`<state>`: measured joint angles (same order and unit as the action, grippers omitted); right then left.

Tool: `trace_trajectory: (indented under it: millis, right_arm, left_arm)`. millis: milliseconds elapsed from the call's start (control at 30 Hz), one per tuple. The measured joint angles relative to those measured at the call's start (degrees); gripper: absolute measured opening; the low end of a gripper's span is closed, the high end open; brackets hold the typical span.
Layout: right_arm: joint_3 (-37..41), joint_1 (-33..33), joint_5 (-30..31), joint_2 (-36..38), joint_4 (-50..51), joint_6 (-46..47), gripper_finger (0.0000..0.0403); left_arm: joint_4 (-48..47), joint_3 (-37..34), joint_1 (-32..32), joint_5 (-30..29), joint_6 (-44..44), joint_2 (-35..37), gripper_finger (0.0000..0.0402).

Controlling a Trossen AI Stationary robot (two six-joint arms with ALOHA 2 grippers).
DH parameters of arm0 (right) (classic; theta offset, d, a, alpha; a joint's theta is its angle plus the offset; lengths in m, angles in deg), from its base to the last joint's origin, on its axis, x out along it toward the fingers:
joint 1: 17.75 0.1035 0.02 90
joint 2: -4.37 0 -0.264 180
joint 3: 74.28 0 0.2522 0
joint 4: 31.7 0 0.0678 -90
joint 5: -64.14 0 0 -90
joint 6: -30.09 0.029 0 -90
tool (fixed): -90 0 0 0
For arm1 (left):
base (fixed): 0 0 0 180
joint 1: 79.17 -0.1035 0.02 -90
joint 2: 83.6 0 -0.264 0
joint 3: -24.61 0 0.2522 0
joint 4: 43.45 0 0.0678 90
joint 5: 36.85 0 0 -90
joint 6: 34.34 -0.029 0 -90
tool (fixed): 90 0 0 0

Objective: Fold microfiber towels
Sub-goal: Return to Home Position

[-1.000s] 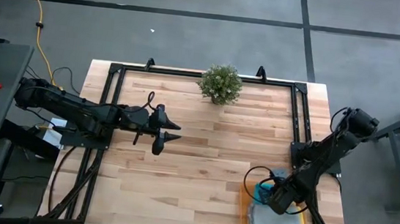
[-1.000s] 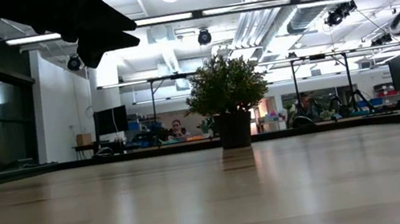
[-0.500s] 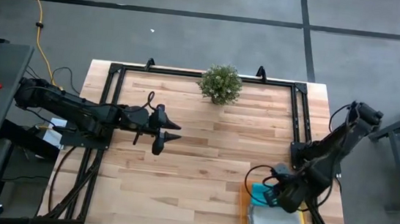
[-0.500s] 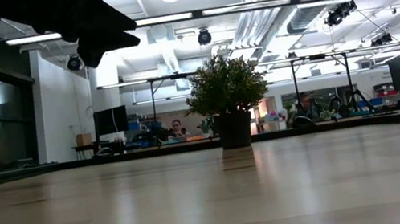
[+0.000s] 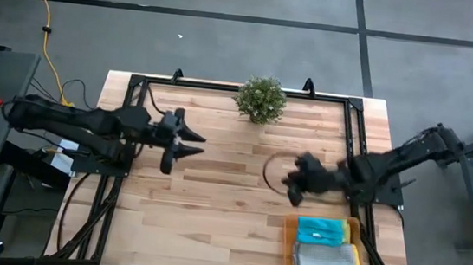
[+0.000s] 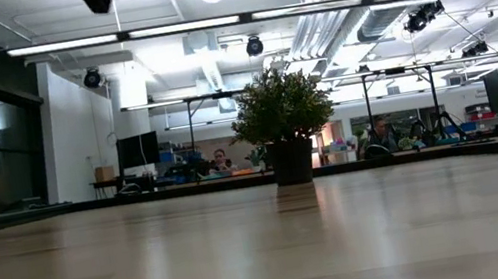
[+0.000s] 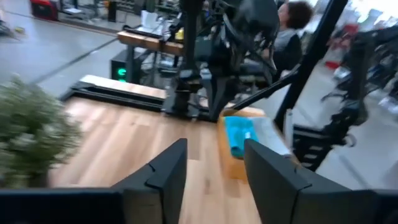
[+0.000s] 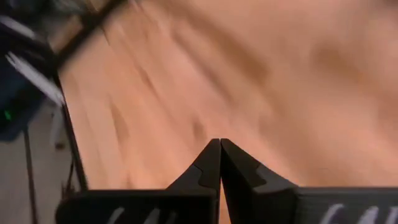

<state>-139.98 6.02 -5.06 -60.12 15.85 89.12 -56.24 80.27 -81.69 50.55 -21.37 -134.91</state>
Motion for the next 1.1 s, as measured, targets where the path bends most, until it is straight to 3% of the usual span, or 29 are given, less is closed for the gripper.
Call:
trace_trajectory:
  millis: [167,267,333,433,633,800,1100]
  right_arm:
    - [0.0,-13.4,-6.4,1.7,-14.3,-20.1,0.0000]
    - [0.0,-19.8,-13.9,2.0,-22.2,-25.4,0.0000]
    - [0.0,-22.8,-19.1,2.0,-25.7,-27.2,0.0000]
    - [0.0,-25.5,-24.4,2.0,-28.0,-28.2,0.0000]
    - [0.0,-26.5,-27.0,2.0,-27.7,-31.3,0.0000]
    - [0.0,-26.5,-27.1,2.0,-25.8,-31.9,0.0000]
    - [0.0,-26.4,-27.1,2.0,-25.6,-24.4,0.0000]
  left_arm:
    - [-8.5,3.1,-0.1,-3.6,-3.2,4.4,0.0091]
    - [-8.3,1.8,-0.1,-4.8,-3.3,6.8,0.0028]
    - [-6.9,-0.4,-0.1,-5.0,-2.8,8.5,0.0009]
    - [-0.3,-6.0,-0.1,-4.2,-1.1,11.7,0.0006]
    - [10.2,-19.0,-0.1,-3.2,2.9,18.6,0.0001]
    - [11.3,-27.5,-0.1,-3.6,5.0,24.3,0.0000]
    - [11.3,-39.3,-0.1,-1.1,8.6,38.3,0.0000]
